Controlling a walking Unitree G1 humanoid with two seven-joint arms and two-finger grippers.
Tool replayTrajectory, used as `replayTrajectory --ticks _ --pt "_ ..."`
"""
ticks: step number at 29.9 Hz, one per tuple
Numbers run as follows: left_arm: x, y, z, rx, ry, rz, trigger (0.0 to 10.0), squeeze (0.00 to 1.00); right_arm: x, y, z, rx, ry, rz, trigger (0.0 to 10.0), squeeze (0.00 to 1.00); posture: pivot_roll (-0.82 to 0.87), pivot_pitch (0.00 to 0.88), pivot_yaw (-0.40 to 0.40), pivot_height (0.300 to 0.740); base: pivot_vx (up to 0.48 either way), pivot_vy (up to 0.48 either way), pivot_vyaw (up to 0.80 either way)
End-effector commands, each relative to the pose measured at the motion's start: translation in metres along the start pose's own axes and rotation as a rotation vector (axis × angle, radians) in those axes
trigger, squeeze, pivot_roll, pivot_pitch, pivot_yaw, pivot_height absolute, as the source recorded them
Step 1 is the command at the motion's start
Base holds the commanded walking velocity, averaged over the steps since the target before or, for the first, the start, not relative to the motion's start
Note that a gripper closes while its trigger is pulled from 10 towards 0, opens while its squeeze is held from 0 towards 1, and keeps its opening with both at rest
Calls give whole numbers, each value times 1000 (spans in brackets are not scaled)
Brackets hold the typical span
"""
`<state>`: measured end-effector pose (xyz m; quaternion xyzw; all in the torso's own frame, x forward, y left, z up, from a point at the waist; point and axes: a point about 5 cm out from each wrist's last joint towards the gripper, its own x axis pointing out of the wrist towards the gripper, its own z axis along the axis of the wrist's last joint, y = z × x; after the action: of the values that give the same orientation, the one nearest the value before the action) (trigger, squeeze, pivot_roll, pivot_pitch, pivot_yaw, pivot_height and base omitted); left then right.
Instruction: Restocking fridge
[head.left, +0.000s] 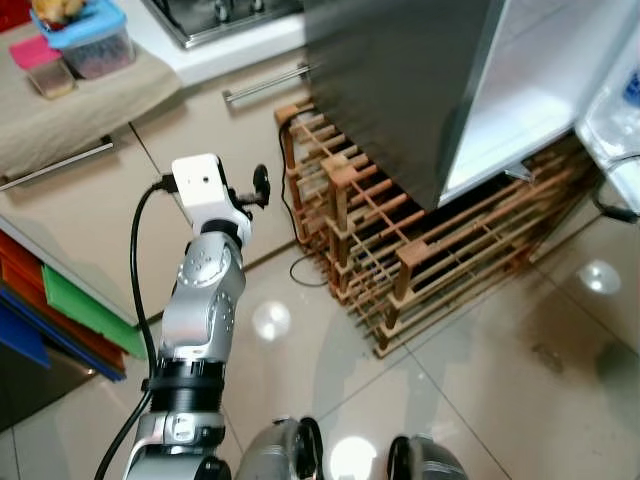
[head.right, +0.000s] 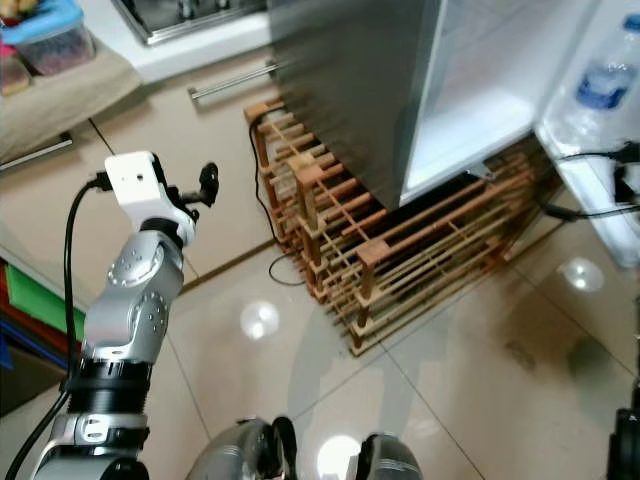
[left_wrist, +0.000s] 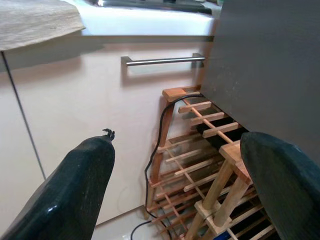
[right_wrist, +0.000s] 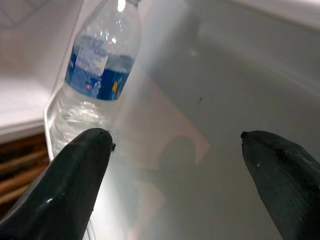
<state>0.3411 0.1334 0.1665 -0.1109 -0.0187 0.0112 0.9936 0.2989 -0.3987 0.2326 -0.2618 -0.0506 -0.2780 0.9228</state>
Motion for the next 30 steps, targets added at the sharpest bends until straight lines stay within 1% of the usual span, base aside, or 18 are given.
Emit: replayTrajectory --ticks 1,3,5,6,8,9,12,13,14,17,18,20,21,24,26,27,28,30 --pt "3 -2 2 3 -13 -10 10000 0 0 -12 16 38 -93 -30 10000 0 -201 73 85 740 0 0 0" --pt "5 -2 4 2 -18 -16 10000 0 -2 2 22 57 -129 25 10000 0 -203 69 89 740 0 0 0" --pt "6 -4 4 5 -20 -22 10000 0 -5 19 27 120 -151 72 10000 0 -204 63 94 740 0 0 0" --pt "6 -4 4 5 -20 -22 10000 0 -5 19 27 120 -151 72 10000 0 -204 63 94 740 0 0 0" --pt "8 -6 6 9 -24 -29 10000 0 -9 36 32 180 -161 107 10000 0 -203 59 97 740 0 0 0" --pt "9 -6 6 10 -26 -31 10000 0 -10 41 33 187 -163 120 10000 0 -202 57 100 740 0 0 0" --pt "10 -6 7 15 -29 -36 10000 0 -14 52 29 204 -153 154 10000 0 -200 54 102 740 0 0 0" --pt "11 -5 7 21 -31 -38 10000 0 -18 60 29 251 -150 186 10000 0 -196 52 105 740 0 0 0" --pt "11 -5 7 21 -31 -38 10000 0 -18 60 29 251 -150 186 10000 0 -196 52 105 740 0 0 0" --pt "11 -3 7 26 -31 -36 10000 0 -28 76 35 389 -145 269 10000 0 -192 52 102 740 0 0 0" --pt "11 -3 7 26 -31 -36 10000 0 -28 76 35 389 -145 269 10000 0 -192 52 102 740 0 0 0" --pt "10 -2 7 31 -30 -36 10000 0 -38 84 36 438 -123 298 10000 0 -189 53 97 740 0 0 0" --pt "9 0 6 34 -27 -29 10000 0 -48 91 36 432 -114 323 10000 0 -189 54 97 740 0 0 0" --pt "8 2 4 36 -22 -22 10000 0 -52 92 34 429 -109 331 10000 0 -193 55 98 740 0 0 0" --pt "8 3 3 36 -18 -19 10000 0 -51 87 31 430 -97 319 10000 0 -195 54 99 740 0 0 0" --pt "8 3 3 36 -18 -19 10000 0 -50 85 29 424 -91 312 10000 0 -195 54 100 740 0 0 0" --pt "9 2 3 38 -16 -22 10000 0 -45 74 22 394 -74 279 10000 0 -195 54 100 740 0 0 0" --pt "9 2 2 38 -14 -24 10000 0 -42 67 17 380 -49 253 10000 0 -201 54 105 740 0 0 0"
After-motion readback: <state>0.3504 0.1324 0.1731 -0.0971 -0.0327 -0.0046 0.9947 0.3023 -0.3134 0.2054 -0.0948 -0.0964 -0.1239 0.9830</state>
